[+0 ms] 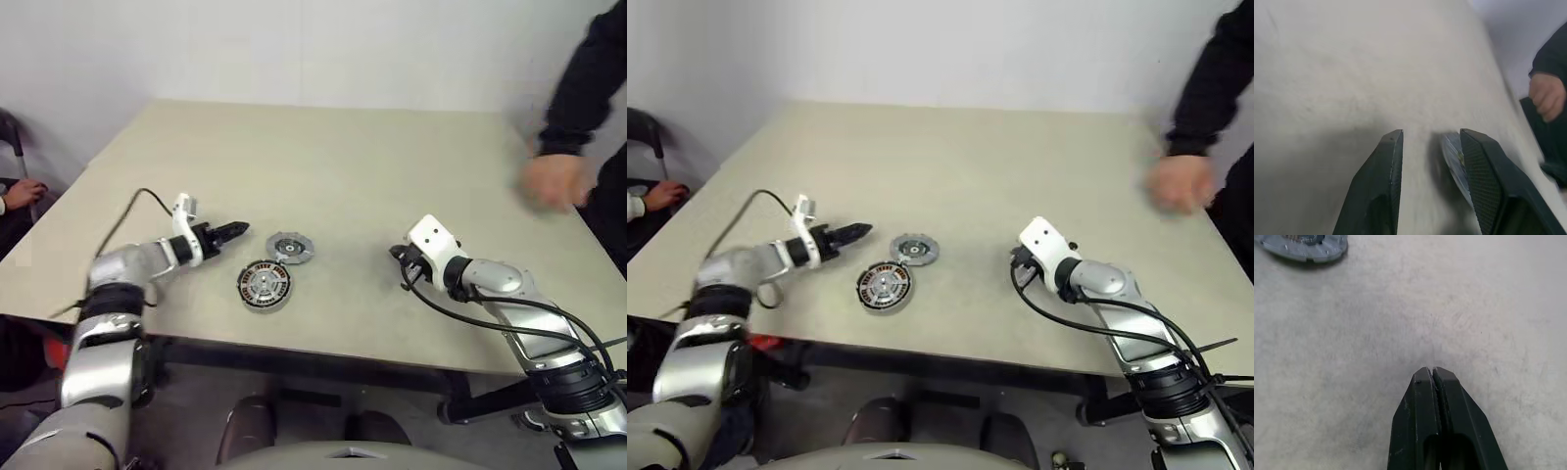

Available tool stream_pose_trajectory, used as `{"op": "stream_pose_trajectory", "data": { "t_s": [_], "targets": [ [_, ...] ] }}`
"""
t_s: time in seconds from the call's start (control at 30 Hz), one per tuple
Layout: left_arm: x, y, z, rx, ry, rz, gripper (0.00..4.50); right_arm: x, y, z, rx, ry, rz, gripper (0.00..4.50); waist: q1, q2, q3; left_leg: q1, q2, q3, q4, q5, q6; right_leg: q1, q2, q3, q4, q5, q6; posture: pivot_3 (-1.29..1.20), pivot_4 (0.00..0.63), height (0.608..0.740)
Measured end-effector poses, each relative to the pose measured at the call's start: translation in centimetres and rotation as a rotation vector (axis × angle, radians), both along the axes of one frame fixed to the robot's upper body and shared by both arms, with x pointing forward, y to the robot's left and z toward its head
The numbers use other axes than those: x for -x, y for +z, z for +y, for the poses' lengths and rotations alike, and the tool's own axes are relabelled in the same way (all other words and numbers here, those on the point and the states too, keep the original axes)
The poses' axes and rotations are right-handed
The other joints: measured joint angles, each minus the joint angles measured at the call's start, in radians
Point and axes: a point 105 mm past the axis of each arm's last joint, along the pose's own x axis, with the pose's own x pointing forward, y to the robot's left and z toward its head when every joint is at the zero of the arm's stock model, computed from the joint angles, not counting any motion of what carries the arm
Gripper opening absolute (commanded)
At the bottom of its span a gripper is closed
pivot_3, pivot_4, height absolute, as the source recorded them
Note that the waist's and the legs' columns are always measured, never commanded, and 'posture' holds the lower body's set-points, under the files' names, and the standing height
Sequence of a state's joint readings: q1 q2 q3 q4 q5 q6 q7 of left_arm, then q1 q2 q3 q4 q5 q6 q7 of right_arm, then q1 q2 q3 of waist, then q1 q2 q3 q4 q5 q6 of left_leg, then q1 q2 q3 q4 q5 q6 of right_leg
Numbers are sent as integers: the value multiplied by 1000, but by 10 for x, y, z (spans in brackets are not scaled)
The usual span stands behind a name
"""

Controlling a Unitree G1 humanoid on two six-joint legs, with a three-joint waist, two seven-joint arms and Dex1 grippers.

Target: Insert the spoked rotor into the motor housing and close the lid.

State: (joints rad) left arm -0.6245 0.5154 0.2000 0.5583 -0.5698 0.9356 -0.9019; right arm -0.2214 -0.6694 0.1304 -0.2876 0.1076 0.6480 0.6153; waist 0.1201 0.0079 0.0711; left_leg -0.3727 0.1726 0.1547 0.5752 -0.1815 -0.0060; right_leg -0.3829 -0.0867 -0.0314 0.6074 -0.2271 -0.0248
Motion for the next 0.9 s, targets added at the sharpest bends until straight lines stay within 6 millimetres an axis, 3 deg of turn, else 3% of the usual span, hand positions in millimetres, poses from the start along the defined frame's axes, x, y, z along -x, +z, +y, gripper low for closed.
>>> {"op": "stream_pose_trajectory", "data": {
  "t_s": [0.1, 0.27, 0.53, 0.7, 0.9],
  "targets": [
    [28, 15, 1, -93, -153, 1, 1956, 0, 0, 0, 3, 7, -1, 0, 2, 0, 0, -1, 0, 1, 0, 0, 0, -1, 0, 1, 0, 0, 0, 0, 0, 740],
    [34, 21, 2, -176, -162, 14, 1956, 0, -1, -1, 4, 7, 1, 0, 4, 1, 0, 4, -1, 1, 1, 0, 0, 3, 0, 2, 2, 0, 0, 0, 0, 740],
    [41, -8, -18, -472, -175, 128, 1956, -2, -2, -1, 4, 5, -4, 0, 2, 0, 0, 5, 0, 1, 1, 2, -3, 6, 1, 2, 2, 0, 0, 0, 0, 740],
    [53, 3, -15, -619, -268, 90, 1956, -3, -3, 1, -1, -7, -14, 0, -2, 1, 0, 3, 1, 1, 0, 2, -3, 2, 4, 2, 2, 0, 0, 0, 0, 740],
    [49, 28, 0, -649, -284, 66, 1956, 3, -15, 1, -21, -30, 13, 0, 1, 1, 0, 4, 1, 1, 1, 2, -4, 3, 4, 4, 2, 0, 0, 0, 0, 740]
  ]
}}
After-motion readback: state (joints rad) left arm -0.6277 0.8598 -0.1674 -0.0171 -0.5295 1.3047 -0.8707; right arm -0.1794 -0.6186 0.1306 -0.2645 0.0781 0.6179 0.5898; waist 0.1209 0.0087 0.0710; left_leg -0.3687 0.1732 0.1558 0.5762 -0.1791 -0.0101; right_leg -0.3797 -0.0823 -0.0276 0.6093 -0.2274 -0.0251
